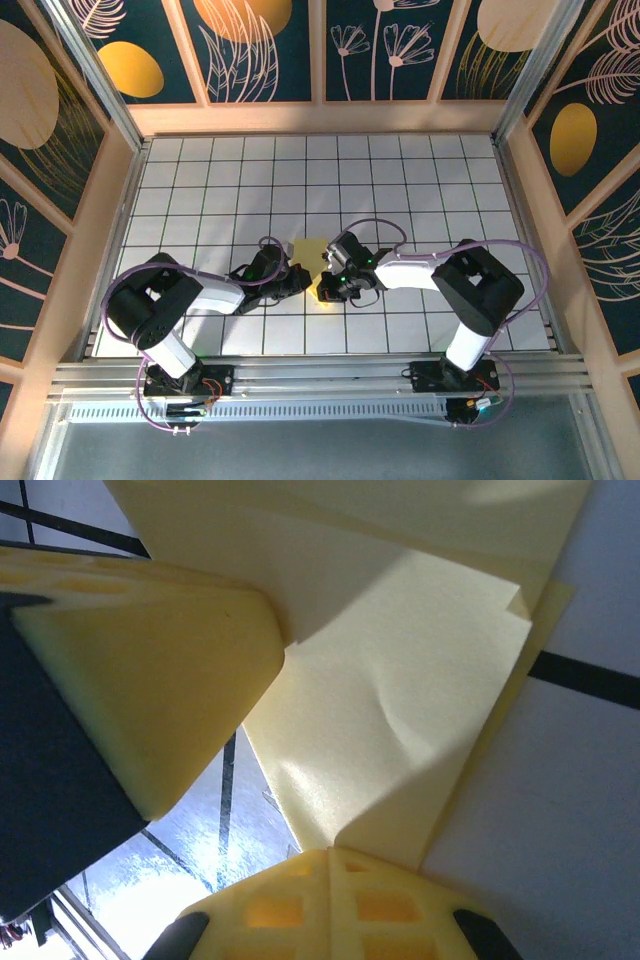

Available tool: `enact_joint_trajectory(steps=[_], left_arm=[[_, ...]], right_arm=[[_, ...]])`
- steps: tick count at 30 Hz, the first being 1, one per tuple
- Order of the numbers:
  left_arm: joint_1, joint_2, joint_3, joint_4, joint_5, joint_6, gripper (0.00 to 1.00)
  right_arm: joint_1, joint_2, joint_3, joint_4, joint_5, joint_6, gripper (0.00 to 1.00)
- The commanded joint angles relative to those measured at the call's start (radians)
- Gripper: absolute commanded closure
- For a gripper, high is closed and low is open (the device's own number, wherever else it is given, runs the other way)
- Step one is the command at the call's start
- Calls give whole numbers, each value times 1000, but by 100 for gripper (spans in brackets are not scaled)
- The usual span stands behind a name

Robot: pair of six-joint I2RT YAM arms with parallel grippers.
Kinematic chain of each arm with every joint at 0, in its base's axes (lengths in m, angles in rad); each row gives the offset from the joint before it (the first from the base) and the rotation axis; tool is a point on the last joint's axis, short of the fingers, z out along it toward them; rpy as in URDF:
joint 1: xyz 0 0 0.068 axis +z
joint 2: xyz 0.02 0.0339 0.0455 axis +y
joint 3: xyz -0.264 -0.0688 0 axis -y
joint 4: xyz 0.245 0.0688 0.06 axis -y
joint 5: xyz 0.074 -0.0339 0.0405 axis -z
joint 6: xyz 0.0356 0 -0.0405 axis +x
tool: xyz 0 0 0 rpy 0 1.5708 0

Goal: Fold a paper plane with a square sheet of paper (fold left side to right side)

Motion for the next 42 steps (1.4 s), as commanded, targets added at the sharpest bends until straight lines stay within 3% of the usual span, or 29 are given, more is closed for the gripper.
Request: enact_joint_trajectory(steps=[1,22,27,32,38,42], left_arm=[[36,21,-2,-43,-67,43,100],[219,-15,-22,-10,-79,167,100],[218,-134,-69,-11,-70,173,100],[184,-225,-136,39,28,156,100],[68,-156,-96,78,88,125,100],[49,-86,-70,124,89,103,100]], right_arm=[[-4,77,-41,-194,195,-28,100],[2,77,-36,-185,175,-31,100],[1,70,-34,-176,169,-28,100],[1,72,-30,-175,172,-30,100],[1,76,-33,-172,172,-27,100],[1,76,-34,-170,170,-25,100]])
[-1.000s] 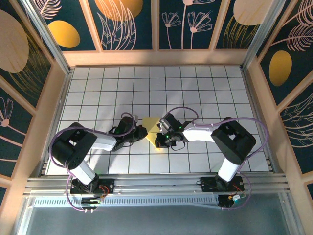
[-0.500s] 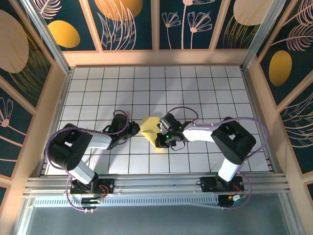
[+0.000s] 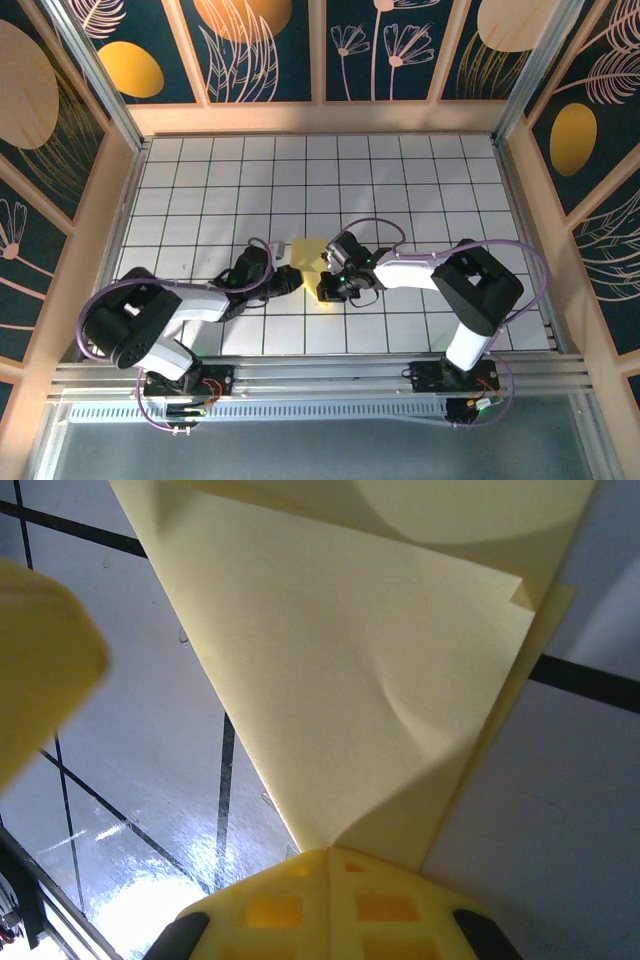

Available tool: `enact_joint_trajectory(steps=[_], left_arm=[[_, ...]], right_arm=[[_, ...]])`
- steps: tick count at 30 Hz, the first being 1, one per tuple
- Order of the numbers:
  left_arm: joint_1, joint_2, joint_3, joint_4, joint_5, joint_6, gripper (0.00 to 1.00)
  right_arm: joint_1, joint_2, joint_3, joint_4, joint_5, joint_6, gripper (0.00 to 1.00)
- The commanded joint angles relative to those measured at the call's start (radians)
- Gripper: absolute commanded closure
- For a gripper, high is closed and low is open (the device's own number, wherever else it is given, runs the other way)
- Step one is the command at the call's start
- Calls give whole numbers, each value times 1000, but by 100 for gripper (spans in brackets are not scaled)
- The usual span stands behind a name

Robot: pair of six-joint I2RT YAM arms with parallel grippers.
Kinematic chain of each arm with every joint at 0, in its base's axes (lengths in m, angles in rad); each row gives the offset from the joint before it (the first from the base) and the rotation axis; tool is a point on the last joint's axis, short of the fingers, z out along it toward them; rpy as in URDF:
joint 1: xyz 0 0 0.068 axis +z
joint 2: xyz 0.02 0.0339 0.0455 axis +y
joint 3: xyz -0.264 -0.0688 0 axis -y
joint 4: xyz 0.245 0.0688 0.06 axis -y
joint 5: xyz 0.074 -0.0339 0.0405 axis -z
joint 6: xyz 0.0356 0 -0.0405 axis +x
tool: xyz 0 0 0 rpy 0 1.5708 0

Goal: Fold a paper plane with a square sheet of paper (fold left side to right side)

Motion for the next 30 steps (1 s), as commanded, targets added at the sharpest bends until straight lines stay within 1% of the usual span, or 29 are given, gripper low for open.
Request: enact_joint_trajectory(steps=[1,6,10,16,25,30], left_arm=[[-5,52,34,69,20,-26,100],[-6,103,52,70,13,-33,100],[-6,113,54,59,3,-32,100],[-5,130,73,-40,-41,-37,100],[-7,136,95,-177,-88,-57,100],[-15,134,80,-185,-91,-89,100]], right_arm=[[-4,76,-42,-158,158,-20,100],[-4,72,-35,-165,161,-22,100],[-4,73,-31,-167,160,-24,100],[-4,67,-12,-171,148,-35,100],[-15,3,64,-166,85,-48,100],[-24,-53,80,-133,20,-24,100]])
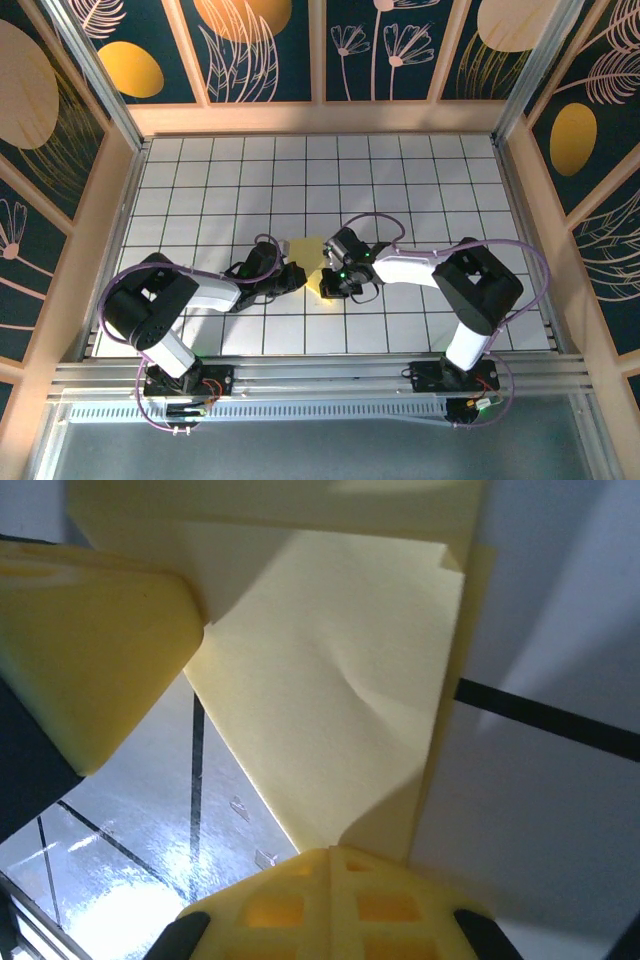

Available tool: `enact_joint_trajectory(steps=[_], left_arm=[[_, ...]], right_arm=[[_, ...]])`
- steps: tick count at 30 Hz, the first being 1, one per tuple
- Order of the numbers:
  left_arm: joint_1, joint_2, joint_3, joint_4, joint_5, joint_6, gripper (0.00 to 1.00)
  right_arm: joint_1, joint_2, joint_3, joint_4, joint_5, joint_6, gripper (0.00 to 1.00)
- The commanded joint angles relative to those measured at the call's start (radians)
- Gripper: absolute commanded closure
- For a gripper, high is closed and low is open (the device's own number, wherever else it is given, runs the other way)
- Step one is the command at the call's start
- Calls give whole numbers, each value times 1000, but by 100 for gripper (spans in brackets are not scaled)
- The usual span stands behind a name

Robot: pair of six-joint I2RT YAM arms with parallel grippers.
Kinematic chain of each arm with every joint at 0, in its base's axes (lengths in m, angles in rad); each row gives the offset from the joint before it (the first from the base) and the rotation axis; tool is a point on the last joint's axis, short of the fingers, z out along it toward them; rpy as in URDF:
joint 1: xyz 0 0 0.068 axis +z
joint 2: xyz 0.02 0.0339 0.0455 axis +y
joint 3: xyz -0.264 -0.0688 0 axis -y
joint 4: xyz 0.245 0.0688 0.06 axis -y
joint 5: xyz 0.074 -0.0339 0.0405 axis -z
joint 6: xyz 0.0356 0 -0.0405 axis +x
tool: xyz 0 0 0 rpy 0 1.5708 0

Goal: Fold a paper plane with a square sheet of paper (fold left side to right side)

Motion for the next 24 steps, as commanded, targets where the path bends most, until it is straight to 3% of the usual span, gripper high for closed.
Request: enact_joint_trajectory(steps=[1,24], left_arm=[[-10,23,-16,-101,-50,-32,100],[-29,59,8,-124,-62,-58,100]], right_arm=[[-12,-57,22,-14,-30,15,100],[5,90,51,203,-83,102,100]])
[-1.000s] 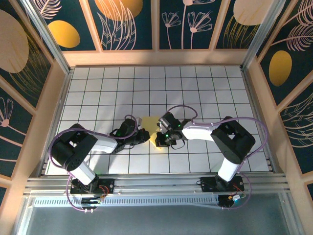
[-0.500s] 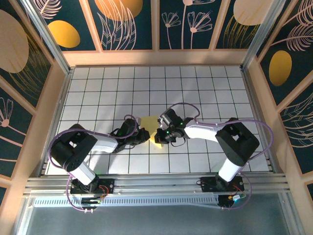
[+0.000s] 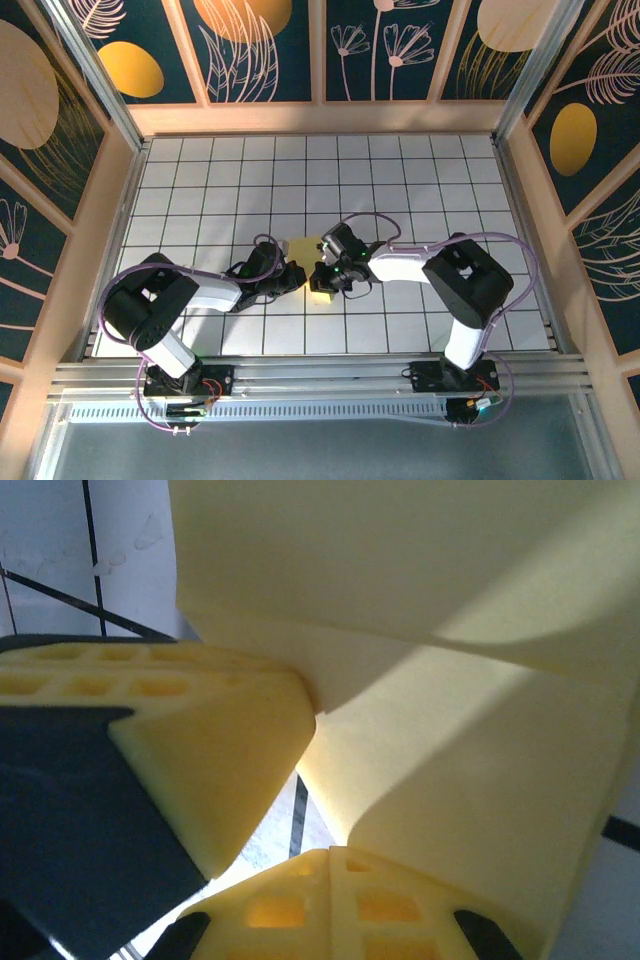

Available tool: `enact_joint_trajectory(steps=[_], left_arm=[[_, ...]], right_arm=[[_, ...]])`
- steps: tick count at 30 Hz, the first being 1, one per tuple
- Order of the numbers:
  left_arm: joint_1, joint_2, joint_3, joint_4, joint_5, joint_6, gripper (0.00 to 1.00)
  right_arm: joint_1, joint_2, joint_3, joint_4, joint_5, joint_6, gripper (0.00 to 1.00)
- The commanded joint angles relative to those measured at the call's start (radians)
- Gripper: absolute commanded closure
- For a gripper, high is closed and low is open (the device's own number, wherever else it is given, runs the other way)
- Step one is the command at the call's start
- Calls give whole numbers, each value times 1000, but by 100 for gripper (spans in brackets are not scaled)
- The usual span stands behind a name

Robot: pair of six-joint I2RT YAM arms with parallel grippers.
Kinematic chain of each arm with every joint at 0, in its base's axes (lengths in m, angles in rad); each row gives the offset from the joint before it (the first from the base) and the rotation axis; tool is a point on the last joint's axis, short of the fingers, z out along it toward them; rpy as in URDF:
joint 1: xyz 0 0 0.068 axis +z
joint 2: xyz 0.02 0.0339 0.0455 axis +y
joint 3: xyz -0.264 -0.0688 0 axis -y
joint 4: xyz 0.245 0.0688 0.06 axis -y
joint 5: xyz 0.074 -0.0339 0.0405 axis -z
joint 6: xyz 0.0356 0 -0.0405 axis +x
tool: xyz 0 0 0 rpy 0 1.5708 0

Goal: Fold a paper plane with a square sheet of paper (fold left side to right side)

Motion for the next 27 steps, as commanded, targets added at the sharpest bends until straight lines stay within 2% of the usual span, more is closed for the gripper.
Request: enact_joint_trajectory(steps=[1,14,27], left_arm=[[-13,58,-4,-106,-34,-6,100],[-15,64,6,-131,-53,2,100],[-15,70,25,-185,-91,18,100]], right_arm=[[5,23,34,36,0,13,100],[-11,52,16,42,19,16,100],[-32,-43,-153,-18,-11,21,100]])
